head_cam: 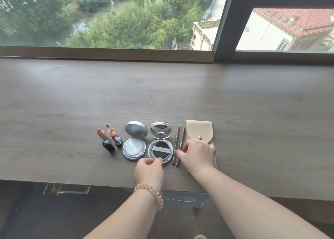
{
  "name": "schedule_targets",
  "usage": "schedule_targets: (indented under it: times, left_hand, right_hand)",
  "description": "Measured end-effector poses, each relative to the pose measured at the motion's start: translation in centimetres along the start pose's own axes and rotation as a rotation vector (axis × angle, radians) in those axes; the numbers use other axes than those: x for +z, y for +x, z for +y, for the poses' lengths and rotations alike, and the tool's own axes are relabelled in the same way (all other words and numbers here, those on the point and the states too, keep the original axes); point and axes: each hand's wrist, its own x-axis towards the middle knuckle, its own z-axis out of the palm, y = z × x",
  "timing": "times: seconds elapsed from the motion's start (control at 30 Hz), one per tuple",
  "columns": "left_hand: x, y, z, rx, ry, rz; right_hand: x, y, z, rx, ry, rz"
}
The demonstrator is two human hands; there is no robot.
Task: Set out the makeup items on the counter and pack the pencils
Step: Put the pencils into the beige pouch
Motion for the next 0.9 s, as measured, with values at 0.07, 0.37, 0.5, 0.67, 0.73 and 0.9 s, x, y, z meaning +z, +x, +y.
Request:
schedule_targets:
  times: [0.07, 0.37, 0.5, 0.67, 0.73, 0.9]
  left_hand:
    - [-0.1, -0.1, 0.1, 0.004, -0.026, -0.017]
    - [-1.6, -1.1, 0.2, 0.014, -0.075, -0.083]
    - [-2.4, -2.1, 1.5, 0.048, -0.071, -0.207]
    - [-3.2, -3.1, 4.9, 0.511, 0.245, -0.42]
    - [-3.4, -3.6, 6.5, 0.76, 0.403, -0.464]
    - [-4.2, -4.8, 9.3, 0.948, 0.504, -0.496]
  right_hand:
    - [0.2, -0.1, -0.3, 0.029, -0.042, -0.036]
    - [-1.2, -0.5, -0.7, 0.2, -0.029, -0.13]
    - [-3.2, -1.8, 0.7, 0.286, 0.382, -0.152]
    - [-7.8, -3.3, 2.7, 0.142, 0.801, -0.213]
    - [-10.0, -3.7, 3.1, 0.07, 0.906, -0.239]
    - [-14.8, -4.4, 2.7, -0.076, 1.115, -0.249]
